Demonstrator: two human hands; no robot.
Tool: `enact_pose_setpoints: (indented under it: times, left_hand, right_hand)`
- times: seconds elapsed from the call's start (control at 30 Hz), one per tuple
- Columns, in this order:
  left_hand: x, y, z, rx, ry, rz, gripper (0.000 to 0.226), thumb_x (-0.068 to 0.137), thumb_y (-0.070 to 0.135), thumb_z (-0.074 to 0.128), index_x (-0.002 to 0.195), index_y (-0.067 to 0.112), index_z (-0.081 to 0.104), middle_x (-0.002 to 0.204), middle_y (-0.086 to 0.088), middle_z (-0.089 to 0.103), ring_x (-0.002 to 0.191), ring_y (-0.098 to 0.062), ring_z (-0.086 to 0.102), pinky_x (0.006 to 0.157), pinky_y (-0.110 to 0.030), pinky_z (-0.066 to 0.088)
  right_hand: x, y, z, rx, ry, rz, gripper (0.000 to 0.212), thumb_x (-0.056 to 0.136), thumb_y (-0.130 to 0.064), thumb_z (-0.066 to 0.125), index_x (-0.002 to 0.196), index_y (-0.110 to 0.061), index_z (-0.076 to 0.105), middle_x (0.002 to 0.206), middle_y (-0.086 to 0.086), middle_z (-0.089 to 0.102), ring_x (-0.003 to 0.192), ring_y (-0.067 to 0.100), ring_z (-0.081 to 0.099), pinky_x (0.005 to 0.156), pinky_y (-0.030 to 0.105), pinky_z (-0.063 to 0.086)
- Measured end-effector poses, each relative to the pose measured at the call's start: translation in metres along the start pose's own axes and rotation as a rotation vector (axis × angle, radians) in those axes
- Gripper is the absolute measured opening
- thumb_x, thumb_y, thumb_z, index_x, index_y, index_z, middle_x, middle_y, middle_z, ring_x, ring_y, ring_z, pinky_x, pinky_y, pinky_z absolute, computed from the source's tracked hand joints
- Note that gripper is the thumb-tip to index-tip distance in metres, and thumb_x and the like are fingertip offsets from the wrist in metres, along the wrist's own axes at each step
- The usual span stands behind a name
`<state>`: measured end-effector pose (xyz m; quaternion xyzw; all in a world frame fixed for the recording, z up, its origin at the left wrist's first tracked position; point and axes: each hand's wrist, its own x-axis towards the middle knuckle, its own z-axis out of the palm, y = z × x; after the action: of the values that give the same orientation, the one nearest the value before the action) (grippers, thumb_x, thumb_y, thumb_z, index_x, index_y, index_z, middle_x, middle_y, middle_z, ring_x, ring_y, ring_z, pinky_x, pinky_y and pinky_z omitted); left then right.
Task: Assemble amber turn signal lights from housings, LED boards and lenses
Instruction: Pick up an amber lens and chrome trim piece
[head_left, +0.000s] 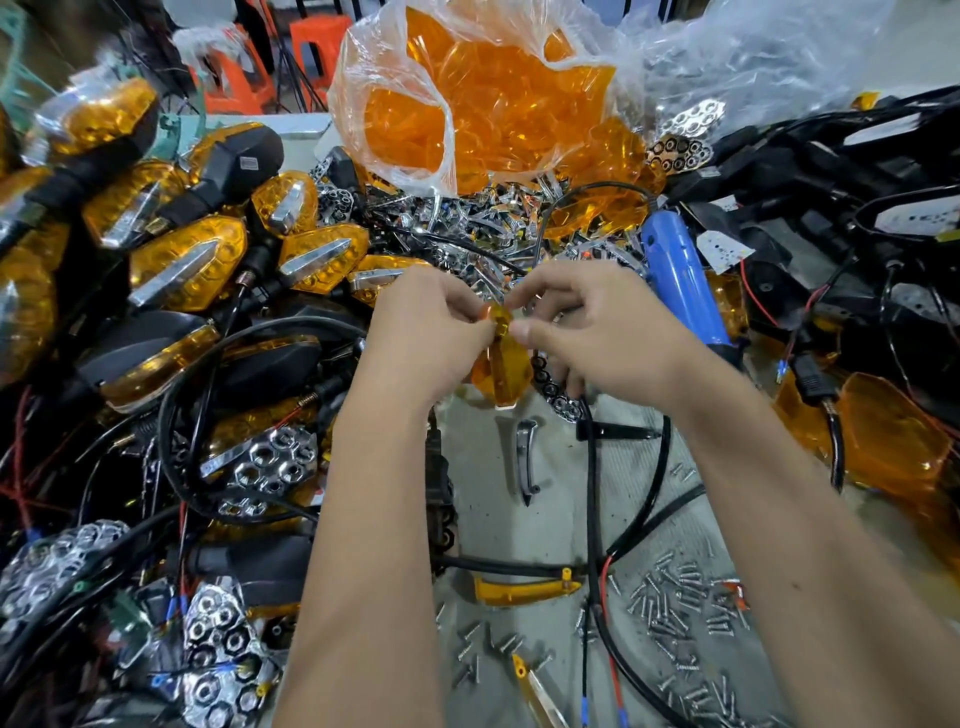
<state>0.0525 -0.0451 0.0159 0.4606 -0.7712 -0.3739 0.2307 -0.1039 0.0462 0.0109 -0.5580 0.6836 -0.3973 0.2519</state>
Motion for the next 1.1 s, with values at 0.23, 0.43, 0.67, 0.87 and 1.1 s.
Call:
enact_pose_setpoints:
  times: [0.23, 0.43, 0.67, 0.87, 1.1]
  left_hand:
    - [-0.004, 0.009, 0.019, 0.186, -0.068, -0.043, 0.021, 0.075, 0.012, 0.081, 0.077, 0.031, 0.071, 0.08, 0.0, 0.068, 0.071, -0.016, 0.063, 0.052, -0.023, 0.042]
    - [-0.003, 0.009, 0.033, 0.137, -0.1, -0.04, 0.025, 0.077, 0.013, 0.079, 0.07, 0.032, 0.066, 0.065, 0.006, 0.061, 0.063, -0.013, 0.061, 0.045, -0.016, 0.038]
    - [-0.002, 0.012, 0.032, 0.22, 0.0, 0.03, 0.011, 0.091, 0.029, 0.074, 0.081, 0.029, 0.071, 0.076, 0.01, 0.065, 0.071, -0.004, 0.058, 0.053, -0.022, 0.037]
    - [-0.012, 0.044, 0.047, 0.09, 0.261, 0.16, 0.008, 0.092, 0.027, 0.07, 0.086, 0.023, 0.074, 0.079, 0.009, 0.067, 0.078, -0.014, 0.065, 0.069, -0.031, 0.051]
    - [-0.027, 0.105, 0.113, 0.011, 0.052, 0.33, 0.008, 0.089, 0.016, 0.068, 0.085, 0.013, 0.074, 0.083, -0.002, 0.071, 0.083, -0.024, 0.065, 0.081, -0.041, 0.051]
  right_hand:
    - [0.004, 0.003, 0.008, -0.444, -0.043, -0.012, 0.025, 0.083, -0.005, 0.071, 0.099, -0.025, 0.074, 0.071, -0.008, 0.071, 0.059, -0.013, 0.056, 0.052, 0.005, 0.036]
    - [0.0, 0.002, -0.004, -0.444, -0.025, 0.046, 0.017, 0.078, -0.004, 0.073, 0.084, -0.019, 0.077, 0.07, -0.006, 0.072, 0.056, -0.004, 0.06, 0.056, 0.006, 0.042]
    - [-0.003, -0.007, -0.017, -0.439, -0.035, -0.037, 0.005, 0.09, -0.018, 0.074, 0.093, -0.019, 0.077, 0.076, -0.005, 0.07, 0.066, 0.001, 0.057, 0.058, 0.008, 0.041]
    - [-0.014, -0.007, -0.045, -0.393, 0.158, 0.005, 0.005, 0.09, -0.02, 0.075, 0.087, -0.017, 0.075, 0.074, -0.007, 0.064, 0.072, 0.013, 0.062, 0.069, 0.028, 0.052]
    - [-0.044, 0.02, -0.101, -0.522, 0.333, 0.237, 0.012, 0.083, -0.013, 0.069, 0.08, -0.025, 0.07, 0.081, 0.003, 0.069, 0.08, 0.024, 0.065, 0.072, 0.032, 0.053]
